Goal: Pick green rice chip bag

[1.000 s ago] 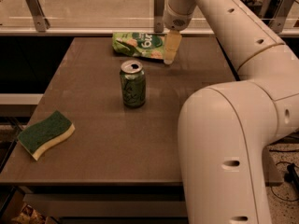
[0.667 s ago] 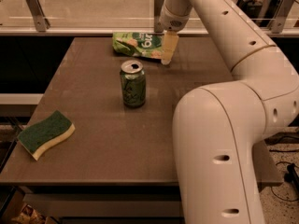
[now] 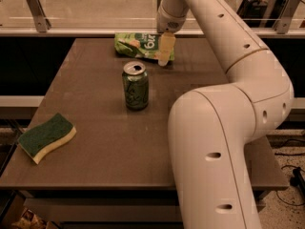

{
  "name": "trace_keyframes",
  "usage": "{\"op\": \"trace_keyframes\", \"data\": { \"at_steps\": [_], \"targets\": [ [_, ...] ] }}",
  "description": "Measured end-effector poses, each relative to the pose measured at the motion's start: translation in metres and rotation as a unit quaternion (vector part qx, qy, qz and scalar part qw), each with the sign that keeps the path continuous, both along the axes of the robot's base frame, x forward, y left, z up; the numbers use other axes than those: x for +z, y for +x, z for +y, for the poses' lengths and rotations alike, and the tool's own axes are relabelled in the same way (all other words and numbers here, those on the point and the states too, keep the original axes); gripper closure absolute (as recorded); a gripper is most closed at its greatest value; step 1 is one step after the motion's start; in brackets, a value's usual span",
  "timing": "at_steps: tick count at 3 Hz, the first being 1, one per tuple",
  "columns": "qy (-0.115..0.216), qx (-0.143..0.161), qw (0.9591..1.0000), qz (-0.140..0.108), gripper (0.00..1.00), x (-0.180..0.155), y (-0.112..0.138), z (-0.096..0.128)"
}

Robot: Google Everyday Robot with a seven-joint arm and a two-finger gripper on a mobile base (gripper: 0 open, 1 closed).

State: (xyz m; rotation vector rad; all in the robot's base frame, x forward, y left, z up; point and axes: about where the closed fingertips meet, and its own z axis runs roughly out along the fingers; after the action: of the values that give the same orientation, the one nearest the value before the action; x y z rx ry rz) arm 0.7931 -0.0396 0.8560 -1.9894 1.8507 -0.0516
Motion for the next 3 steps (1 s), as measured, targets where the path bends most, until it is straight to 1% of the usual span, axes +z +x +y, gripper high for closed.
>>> {"op": "trace_keyframes", "data": {
  "at_steps": [1, 3],
  "targets": [
    [0.007, 0.014, 0.9999, 0.000, 0.00, -0.004, 0.004, 0.013],
    [0.013, 0.032, 0.9994, 0.010, 0.00, -0.017, 0.009, 0.029]
  ]
}}
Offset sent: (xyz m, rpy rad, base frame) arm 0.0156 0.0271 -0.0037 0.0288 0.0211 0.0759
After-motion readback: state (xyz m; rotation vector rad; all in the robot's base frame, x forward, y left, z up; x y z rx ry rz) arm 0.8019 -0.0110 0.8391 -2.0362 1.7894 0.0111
